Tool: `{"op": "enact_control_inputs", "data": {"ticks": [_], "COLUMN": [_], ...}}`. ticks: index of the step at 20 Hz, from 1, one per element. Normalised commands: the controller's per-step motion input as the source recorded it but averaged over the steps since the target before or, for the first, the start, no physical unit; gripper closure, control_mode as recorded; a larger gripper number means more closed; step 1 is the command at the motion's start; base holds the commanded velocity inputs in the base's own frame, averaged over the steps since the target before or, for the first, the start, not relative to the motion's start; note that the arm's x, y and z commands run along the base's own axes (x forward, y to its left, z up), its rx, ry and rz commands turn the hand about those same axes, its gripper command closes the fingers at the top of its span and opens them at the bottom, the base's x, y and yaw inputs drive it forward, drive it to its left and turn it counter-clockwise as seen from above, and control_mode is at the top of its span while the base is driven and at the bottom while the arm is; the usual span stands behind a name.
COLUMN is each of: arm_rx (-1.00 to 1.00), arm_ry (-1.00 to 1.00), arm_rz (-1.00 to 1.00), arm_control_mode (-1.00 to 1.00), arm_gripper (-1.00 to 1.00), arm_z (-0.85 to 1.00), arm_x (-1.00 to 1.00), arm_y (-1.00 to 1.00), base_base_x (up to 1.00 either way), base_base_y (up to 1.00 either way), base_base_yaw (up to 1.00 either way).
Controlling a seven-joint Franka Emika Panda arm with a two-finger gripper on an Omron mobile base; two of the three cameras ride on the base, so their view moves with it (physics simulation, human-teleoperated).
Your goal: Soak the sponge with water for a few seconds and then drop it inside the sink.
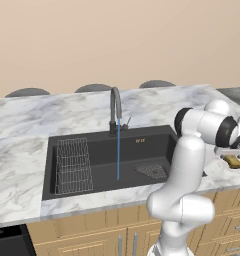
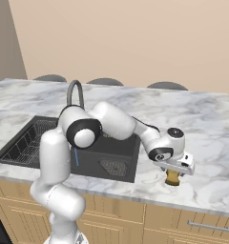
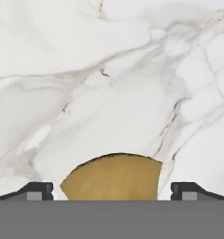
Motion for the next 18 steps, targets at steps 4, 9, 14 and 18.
{"op": "enact_control_inputs", "data": {"ticks": [4,9,14,18], "arm_rx": [0.00,0.00,0.00,0.00], "arm_ry": [0.00,0.00,0.00,0.00], "arm_rz": [0.00,0.00,0.00,0.00], "arm_control_mode": [-1.00,-1.00,-1.00,-1.00], "arm_gripper": [-1.00,-1.00,-1.00,-1.00], "arm_z": [0.07,0.00,-0.08,-0.12], "arm_x": [0.00,0.00,-0.02,-0.14], "arm_y": [-0.03,0.00,0.00,0.00], "base_base_x": [0.00,0.00,0.00,0.00], "base_base_y": [0.00,0.00,0.00,0.00], "base_base_yaw": [0.00,0.00,0.00,0.00]}}
